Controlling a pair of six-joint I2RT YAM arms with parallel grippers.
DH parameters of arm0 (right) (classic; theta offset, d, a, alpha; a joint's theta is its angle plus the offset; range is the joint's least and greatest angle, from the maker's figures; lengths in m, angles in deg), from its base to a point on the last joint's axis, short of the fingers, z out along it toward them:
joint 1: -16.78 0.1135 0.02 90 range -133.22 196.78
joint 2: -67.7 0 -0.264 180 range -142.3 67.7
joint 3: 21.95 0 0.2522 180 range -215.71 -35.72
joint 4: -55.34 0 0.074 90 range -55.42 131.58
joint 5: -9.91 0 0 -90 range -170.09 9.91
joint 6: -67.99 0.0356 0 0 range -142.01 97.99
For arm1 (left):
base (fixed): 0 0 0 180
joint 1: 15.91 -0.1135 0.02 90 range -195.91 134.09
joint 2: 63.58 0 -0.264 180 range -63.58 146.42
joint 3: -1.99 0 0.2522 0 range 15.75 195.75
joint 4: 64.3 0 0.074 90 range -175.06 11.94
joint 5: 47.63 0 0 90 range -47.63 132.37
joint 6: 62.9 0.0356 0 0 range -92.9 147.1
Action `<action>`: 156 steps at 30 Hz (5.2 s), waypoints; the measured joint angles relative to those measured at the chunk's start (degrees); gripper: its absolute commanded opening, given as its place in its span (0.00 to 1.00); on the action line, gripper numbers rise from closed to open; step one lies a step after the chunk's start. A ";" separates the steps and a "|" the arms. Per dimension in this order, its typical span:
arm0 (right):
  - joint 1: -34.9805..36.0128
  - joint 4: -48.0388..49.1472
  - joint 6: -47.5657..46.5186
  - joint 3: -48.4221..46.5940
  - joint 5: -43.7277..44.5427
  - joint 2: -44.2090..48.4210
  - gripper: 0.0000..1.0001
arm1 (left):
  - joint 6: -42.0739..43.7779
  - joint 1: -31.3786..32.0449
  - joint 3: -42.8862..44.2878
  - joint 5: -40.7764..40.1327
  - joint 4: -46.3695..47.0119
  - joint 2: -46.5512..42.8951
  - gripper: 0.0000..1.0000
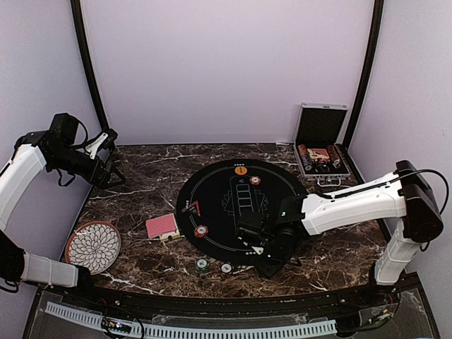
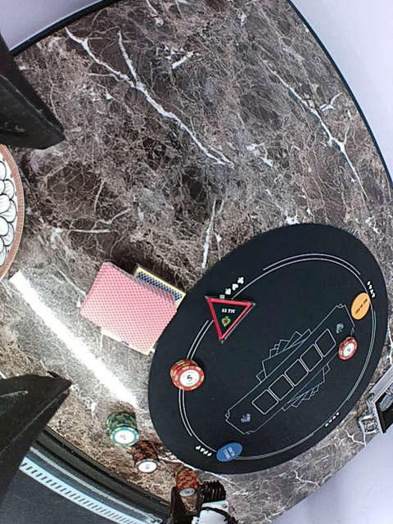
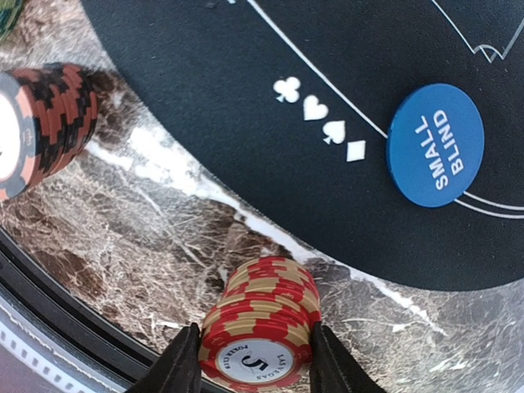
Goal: Distribute texas hold em gaming equipment
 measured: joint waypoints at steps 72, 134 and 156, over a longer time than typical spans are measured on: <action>-21.77 6.36 -2.45 2.03 5.11 -1.60 0.65 | 0.00 0.00 0.02 -0.09 -0.02 0.00 0.99; 3.17 -1.05 -9.97 -22.75 -4.02 -15.43 0.78 | 0.02 0.00 0.72 -0.02 -0.48 -0.42 0.99; 3.17 -0.46 -10.36 -23.56 -3.52 -17.77 0.52 | 0.04 0.00 0.72 -0.09 -0.48 -0.42 0.99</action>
